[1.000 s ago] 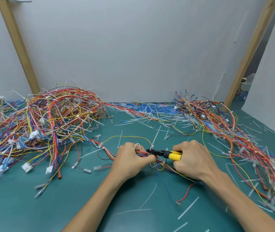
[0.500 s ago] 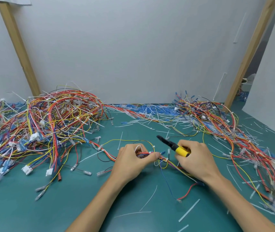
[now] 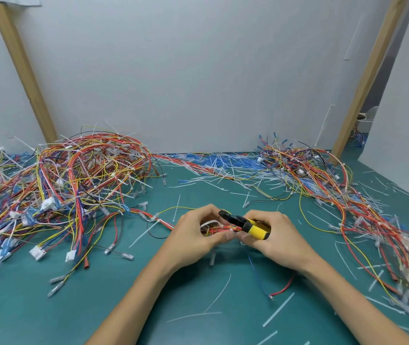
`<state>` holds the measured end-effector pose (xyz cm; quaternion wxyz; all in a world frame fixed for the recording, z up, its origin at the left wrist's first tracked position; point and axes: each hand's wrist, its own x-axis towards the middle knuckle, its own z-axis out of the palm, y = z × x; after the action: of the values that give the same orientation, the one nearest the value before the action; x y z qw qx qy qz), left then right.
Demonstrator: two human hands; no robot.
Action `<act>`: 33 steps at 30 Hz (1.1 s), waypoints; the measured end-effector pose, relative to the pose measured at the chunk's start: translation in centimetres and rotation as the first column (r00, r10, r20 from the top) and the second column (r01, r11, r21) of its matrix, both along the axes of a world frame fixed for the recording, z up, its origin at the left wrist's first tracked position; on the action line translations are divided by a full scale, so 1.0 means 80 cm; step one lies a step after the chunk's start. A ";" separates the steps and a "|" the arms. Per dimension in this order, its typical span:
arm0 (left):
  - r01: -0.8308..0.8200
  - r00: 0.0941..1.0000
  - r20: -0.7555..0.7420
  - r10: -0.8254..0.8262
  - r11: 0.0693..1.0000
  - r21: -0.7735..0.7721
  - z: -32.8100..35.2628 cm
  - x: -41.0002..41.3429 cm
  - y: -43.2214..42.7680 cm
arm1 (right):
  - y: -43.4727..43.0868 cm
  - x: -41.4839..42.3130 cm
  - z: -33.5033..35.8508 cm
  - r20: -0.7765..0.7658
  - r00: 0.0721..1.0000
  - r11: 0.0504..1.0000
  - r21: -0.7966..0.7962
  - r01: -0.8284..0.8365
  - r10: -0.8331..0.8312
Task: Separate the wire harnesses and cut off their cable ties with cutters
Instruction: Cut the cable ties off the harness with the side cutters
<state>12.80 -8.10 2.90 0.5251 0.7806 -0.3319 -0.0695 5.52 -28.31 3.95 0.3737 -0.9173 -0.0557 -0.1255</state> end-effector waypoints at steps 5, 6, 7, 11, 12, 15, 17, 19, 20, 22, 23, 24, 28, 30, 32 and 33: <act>0.059 0.989 -0.131 -0.070 0.994 -0.089 0.011 0.014 0.020 | -0.004 0.004 0.000 -0.039 0.999 0.995 0.099 -0.016 0.020; 0.058 0.987 -0.145 -0.076 0.991 -0.124 0.010 0.015 0.022 | -0.005 0.004 0.000 -0.043 0.999 0.993 0.119 -0.025 0.030; 0.055 0.985 -0.152 -0.077 0.987 -0.148 0.009 0.016 0.024 | -0.005 0.004 0.000 -0.049 0.998 0.990 0.140 -0.036 0.043; 0.086 0.987 -0.127 -0.101 0.989 -0.118 0.002 0.019 0.023 | -0.006 0.003 0.000 -0.078 0.993 0.970 0.234 -0.066 0.086; 0.094 0.987 -0.121 -0.106 0.991 -0.099 0.001 0.020 0.022 | -0.006 0.003 0.000 -0.087 0.992 0.964 0.255 -0.070 0.095; 0.092 0.988 -0.120 -0.100 0.993 -0.069 -0.002 0.022 0.021 | -0.006 0.003 0.001 -0.104 0.988 0.957 0.278 -0.081 0.114; 0.087 0.991 -0.098 -0.091 0.995 -0.038 -0.004 0.023 0.021 | -0.005 0.003 0.000 -0.102 0.988 0.958 0.275 -0.083 0.115; 0.086 0.994 -0.074 -0.086 0.996 -0.007 -0.005 0.024 0.021 | -0.004 0.004 0.000 -0.102 0.988 0.959 0.270 -0.082 0.114; 0.091 0.994 -0.062 -0.090 0.996 0.005 -0.005 0.023 0.021 | -0.004 0.003 0.000 -0.103 0.988 0.960 0.266 -0.081 0.112; 0.104 0.994 -0.047 -0.103 0.994 0.021 -0.005 0.022 0.020 | -0.003 0.003 -0.001 -0.098 0.989 0.962 0.260 -0.080 0.109; 0.108 0.993 -0.043 -0.106 0.994 0.025 -0.005 0.022 0.020 | -0.003 0.003 -0.001 -0.092 0.990 0.963 0.258 -0.081 0.108; 0.107 0.994 -0.041 -0.106 0.994 0.028 -0.005 0.021 0.020 | -0.002 0.003 -0.002 -0.085 0.991 0.963 0.255 -0.081 0.106; 0.112 0.993 -0.033 -0.110 0.992 0.052 -0.007 0.016 0.016 | 0.001 0.003 -0.003 -0.045 0.996 0.977 0.201 -0.072 0.082; 0.104 0.994 -0.030 -0.102 0.992 0.066 -0.007 0.015 0.014 | 0.002 0.003 -0.005 -0.027 0.996 0.979 0.191 -0.076 0.083; 0.105 0.994 -0.050 -0.102 0.992 0.069 -0.005 0.014 0.014 | 0.004 0.003 -0.006 0.001 0.997 0.981 0.175 -0.078 0.079; 0.112 0.992 -0.063 -0.108 0.991 0.070 -0.003 0.013 0.015 | 0.005 0.003 -0.007 0.024 0.997 0.985 0.154 -0.078 0.075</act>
<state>13.82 -6.94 2.62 0.5010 0.7774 -0.3563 -0.1334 5.73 -27.92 3.40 0.4478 -0.8816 -0.0844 -0.1233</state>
